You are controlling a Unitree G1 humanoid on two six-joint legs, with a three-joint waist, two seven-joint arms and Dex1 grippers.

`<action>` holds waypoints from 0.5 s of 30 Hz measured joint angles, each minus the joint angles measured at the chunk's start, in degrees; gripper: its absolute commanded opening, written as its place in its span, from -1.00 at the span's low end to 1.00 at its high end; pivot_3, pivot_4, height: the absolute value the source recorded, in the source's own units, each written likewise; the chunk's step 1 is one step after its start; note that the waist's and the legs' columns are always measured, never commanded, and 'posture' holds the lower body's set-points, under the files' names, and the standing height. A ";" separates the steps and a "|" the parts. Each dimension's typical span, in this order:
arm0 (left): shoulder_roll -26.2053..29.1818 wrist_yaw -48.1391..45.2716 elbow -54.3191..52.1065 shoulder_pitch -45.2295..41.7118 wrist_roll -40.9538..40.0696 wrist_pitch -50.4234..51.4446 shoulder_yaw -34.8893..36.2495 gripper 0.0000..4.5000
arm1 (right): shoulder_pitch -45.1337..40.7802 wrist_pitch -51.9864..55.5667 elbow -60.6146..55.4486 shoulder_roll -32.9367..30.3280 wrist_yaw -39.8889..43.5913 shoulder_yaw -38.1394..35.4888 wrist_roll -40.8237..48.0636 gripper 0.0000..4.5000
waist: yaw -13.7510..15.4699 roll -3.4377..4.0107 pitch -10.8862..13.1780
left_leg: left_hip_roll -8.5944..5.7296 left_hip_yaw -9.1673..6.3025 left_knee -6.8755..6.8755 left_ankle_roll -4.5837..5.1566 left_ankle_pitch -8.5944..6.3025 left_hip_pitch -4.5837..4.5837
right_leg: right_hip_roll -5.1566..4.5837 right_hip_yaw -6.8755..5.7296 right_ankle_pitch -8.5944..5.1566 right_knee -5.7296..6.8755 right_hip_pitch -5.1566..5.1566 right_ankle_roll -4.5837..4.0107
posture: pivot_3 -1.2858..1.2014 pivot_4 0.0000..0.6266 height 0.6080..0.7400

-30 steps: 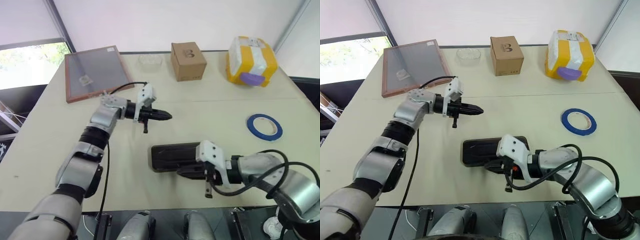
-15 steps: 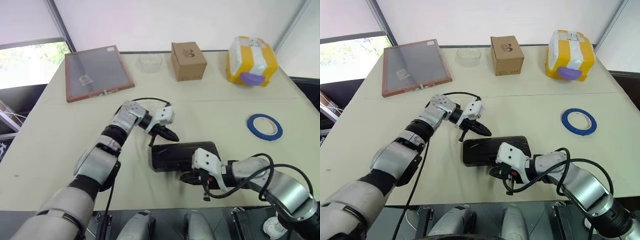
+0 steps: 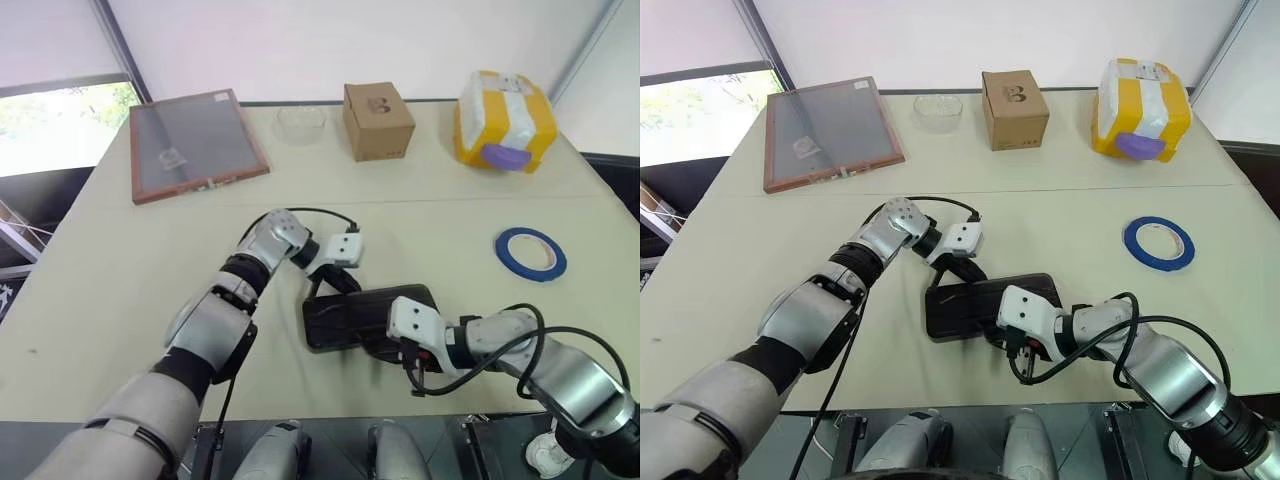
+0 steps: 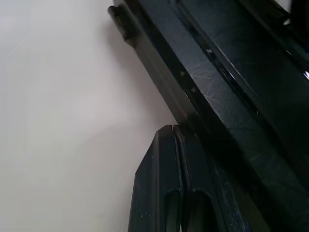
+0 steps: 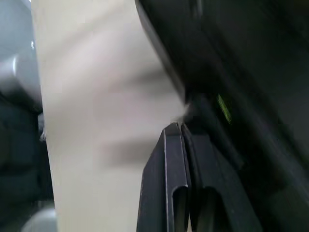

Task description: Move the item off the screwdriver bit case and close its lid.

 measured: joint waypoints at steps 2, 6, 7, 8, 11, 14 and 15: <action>0.02 0.20 0.84 -0.17 0.41 -1.56 0.05 -1.00 | -0.57 -1.82 0.95 -0.01 0.10 1.16 -1.33 -0.97 | -0.04 -0.02 -0.01 | 0.01 0.00 0.01 0.00 0.00 0.00 | 0.01 0.00 0.00 0.00 0.01 0.01 | 0.03 -0.52 1.00; 0.08 0.67 1.26 -0.16 0.82 -2.72 0.64 -1.00 | -1.70 -5.15 2.52 0.04 0.26 3.23 -3.33 -0.97 | -0.46 -0.13 -0.08 | 0.05 0.01 0.02 -0.01 0.00 0.04 | 0.05 0.00 0.01 0.00 0.03 0.01 | 0.03 -0.52 1.00; 0.11 0.79 1.28 -0.16 0.95 -2.83 0.83 -1.00 | -1.94 -5.84 2.90 0.20 0.26 3.64 -3.84 -0.97 | -0.60 -0.16 -0.09 | 0.05 0.01 0.02 -0.01 0.00 0.06 | 0.05 0.00 0.01 0.01 0.05 0.02 | 0.03 -0.52 1.00; 0.27 1.00 1.28 -0.11 1.14 -2.91 1.03 -1.00 | -2.58 -6.64 3.48 0.59 0.25 4.46 -4.56 -0.97 | -0.86 -0.20 -0.12 | 0.06 0.01 0.02 -0.01 0.00 0.09 | 0.05 0.00 0.01 0.01 0.08 0.02 | 0.03 -0.52 1.00; 0.39 1.22 1.27 0.00 1.46 -2.92 1.59 -1.00 | -2.95 -7.58 4.45 2.02 0.21 5.04 -5.60 -0.97 | -1.55 -0.25 -0.15 | 0.08 -0.01 0.00 -0.01 0.01 0.25 | 0.08 -0.01 0.01 0.01 0.21 0.02 | 0.03 -0.52 1.00; 0.83 1.23 1.05 0.37 1.48 -2.91 1.91 -1.00 | -3.54 -7.95 5.04 3.00 0.19 5.84 -6.88 -0.97 | -1.92 -0.27 -0.16 | 0.13 0.01 -0.11 -0.01 0.00 0.60 | 0.11 -0.01 0.01 0.01 0.47 0.02 | 0.03 -0.52 1.00; 0.98 1.23 0.78 0.55 1.48 -2.89 1.95 -1.00 | -3.73 -8.76 5.14 2.92 0.17 6.41 -7.85 -0.97 | -1.93 -0.27 -0.16 | 0.14 0.01 -0.12 -0.01 0.00 0.65 | 0.12 0.00 0.01 0.01 0.52 0.02 | 0.03 -0.52 1.00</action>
